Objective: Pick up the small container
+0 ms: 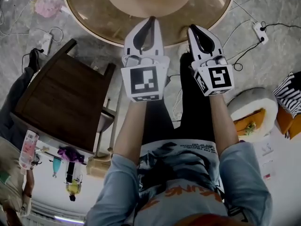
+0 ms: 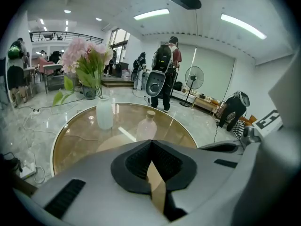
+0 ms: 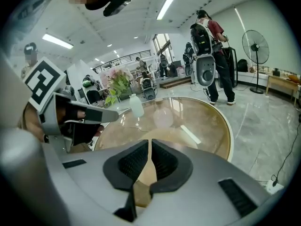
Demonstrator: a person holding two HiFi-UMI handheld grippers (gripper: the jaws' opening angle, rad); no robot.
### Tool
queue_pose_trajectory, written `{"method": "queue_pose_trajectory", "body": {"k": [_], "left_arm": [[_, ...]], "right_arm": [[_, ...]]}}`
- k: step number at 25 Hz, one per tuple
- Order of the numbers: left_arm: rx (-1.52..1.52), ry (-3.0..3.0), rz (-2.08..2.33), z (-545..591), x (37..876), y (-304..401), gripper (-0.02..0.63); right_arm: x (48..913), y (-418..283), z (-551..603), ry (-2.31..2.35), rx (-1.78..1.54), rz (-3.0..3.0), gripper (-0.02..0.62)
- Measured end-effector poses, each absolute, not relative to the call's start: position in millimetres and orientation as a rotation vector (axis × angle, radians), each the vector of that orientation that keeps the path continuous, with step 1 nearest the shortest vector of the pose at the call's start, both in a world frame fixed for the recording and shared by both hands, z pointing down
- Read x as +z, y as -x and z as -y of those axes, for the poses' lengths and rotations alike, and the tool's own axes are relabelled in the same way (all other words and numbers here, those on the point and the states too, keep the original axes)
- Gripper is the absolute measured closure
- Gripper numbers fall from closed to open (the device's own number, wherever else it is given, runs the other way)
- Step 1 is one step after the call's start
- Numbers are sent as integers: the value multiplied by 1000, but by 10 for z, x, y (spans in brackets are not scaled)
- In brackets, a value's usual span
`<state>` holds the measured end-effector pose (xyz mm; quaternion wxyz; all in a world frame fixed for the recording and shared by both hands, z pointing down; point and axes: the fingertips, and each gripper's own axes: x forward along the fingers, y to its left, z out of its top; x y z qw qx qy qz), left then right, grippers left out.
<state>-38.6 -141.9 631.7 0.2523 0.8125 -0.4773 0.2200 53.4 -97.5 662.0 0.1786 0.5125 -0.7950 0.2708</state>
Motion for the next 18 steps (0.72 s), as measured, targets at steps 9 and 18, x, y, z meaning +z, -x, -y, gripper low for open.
{"method": "queue_pose_trajectory", "body": {"k": [9,18], "left_arm": [[564,-2081,1350,1344,6483,517,583],[599,-2042,1375,1322,6631,694,583]], "right_arm": [[6900,-356,1622,-1391,631,2300,523],[6911,-312,2219,-1399,499,2353,453]]}}
